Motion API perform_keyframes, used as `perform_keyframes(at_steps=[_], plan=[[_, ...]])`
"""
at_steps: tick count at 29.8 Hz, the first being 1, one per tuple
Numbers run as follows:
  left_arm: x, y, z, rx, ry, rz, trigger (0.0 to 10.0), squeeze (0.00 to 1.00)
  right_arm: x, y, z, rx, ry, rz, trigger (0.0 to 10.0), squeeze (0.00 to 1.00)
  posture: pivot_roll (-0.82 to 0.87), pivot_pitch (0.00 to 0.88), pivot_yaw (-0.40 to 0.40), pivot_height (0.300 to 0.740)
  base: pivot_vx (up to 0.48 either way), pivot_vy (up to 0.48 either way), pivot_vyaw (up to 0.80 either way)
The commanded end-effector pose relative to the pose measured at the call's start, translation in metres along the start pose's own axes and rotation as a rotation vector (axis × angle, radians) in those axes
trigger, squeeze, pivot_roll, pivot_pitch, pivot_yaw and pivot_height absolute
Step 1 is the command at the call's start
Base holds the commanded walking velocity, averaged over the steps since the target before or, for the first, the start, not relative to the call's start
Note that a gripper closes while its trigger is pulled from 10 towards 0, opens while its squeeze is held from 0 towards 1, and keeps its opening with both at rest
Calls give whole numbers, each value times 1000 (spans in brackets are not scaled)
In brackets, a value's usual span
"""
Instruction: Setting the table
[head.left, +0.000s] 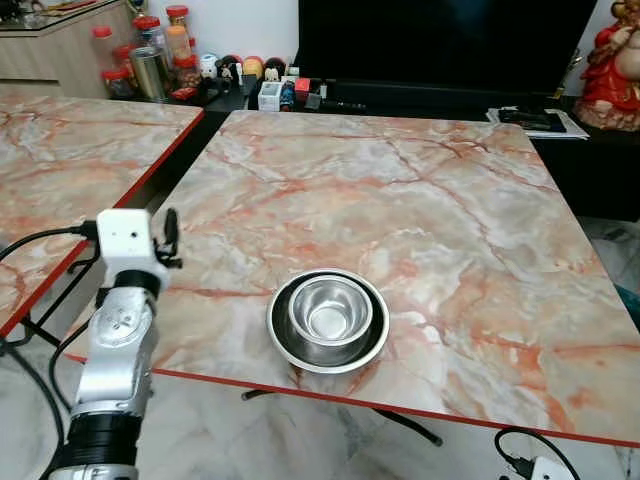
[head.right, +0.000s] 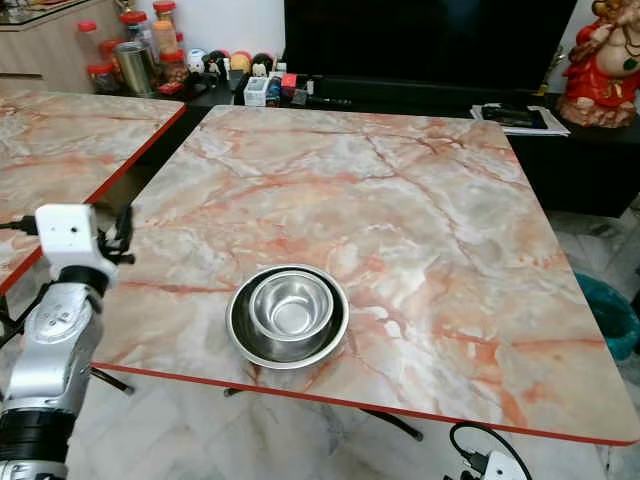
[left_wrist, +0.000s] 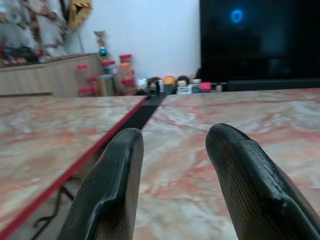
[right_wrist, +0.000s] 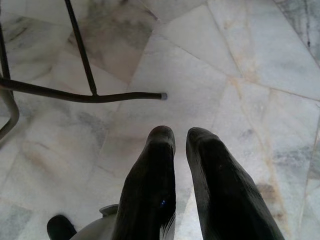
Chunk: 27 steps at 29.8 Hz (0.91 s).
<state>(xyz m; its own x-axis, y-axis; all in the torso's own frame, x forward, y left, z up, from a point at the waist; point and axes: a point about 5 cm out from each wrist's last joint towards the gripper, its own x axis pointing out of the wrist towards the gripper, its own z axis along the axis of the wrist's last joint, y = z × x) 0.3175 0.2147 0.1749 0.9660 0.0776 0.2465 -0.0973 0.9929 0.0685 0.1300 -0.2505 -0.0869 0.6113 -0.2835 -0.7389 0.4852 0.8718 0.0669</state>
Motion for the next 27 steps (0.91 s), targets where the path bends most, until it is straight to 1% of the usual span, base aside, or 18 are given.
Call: perform_keyframes(at_steps=[1,3,8,18,23,27], plan=[[1,1,3,-11,-9,-2,10000,0,0,-1,2,9,-10,-8,10000,0,54,0,-15,740,0,0,0],[1,3,2,-11,8,1,10000,0,1,-1,3,8,-10,-9,10000,0,54,0,-15,740,0,0,0],[1,3,2,-19,9,3,10000,0,1,-2,3,8,-10,-9,10000,0,54,0,-15,740,0,0,0],[3,4,5,-24,16,4,10000,0,1,-1,3,11,-2,-11,10000,0,55,2,-18,740,0,405,0],[5,5,6,-25,17,4,10000,0,1,-1,2,12,1,-16,10000,0,54,3,-15,740,0,433,-715],[6,5,6,-25,19,2,10000,0,1,-1,2,6,-1,-18,10000,0,52,0,-12,740,0,439,0]])
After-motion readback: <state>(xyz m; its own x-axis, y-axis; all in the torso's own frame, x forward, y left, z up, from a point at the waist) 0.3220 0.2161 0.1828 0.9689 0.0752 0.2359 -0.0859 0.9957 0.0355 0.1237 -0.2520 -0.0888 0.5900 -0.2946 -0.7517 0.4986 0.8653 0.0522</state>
